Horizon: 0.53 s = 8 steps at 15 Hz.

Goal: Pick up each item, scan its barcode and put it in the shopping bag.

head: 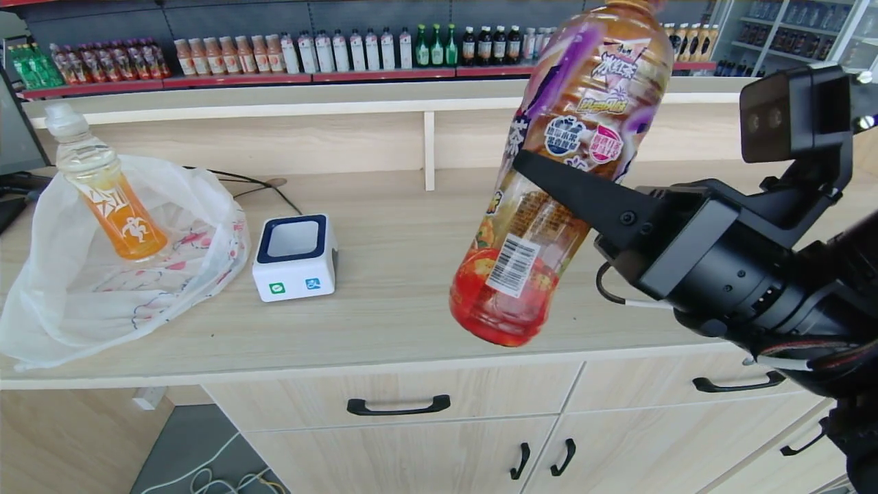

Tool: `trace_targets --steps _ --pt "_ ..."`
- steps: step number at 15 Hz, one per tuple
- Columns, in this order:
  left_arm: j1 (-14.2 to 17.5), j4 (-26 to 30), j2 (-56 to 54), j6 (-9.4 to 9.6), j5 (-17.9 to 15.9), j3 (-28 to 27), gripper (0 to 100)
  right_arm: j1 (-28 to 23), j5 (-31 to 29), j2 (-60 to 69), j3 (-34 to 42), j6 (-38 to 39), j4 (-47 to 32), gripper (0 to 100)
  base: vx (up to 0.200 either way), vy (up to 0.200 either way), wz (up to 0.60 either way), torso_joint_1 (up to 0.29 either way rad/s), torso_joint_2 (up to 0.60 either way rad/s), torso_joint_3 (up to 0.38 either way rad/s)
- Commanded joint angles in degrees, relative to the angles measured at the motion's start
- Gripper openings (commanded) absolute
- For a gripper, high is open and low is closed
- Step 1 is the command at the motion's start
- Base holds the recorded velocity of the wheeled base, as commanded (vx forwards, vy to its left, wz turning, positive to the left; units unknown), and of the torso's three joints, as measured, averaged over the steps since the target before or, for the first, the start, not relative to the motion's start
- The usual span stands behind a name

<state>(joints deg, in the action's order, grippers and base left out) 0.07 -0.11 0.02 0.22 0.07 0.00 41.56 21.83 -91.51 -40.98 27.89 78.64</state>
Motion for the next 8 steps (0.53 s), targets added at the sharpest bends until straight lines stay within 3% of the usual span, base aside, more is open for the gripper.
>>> trace_targets --steps 1,8 --pt "0.0 -0.1 0.0 -0.04 0.0 0.0 100 0.0 1.4 -1.7 -3.0 1.1 0.0 0 0.0 0.0 0.0 0.0 0.0 0.0" --pt "0.0 -0.1 0.0 0.04 0.0 0.0 100 0.3 8.4 -0.4 -3.0 5.1 0.7 0 0.0 0.0 0.0 0.0 0.0 0.0"
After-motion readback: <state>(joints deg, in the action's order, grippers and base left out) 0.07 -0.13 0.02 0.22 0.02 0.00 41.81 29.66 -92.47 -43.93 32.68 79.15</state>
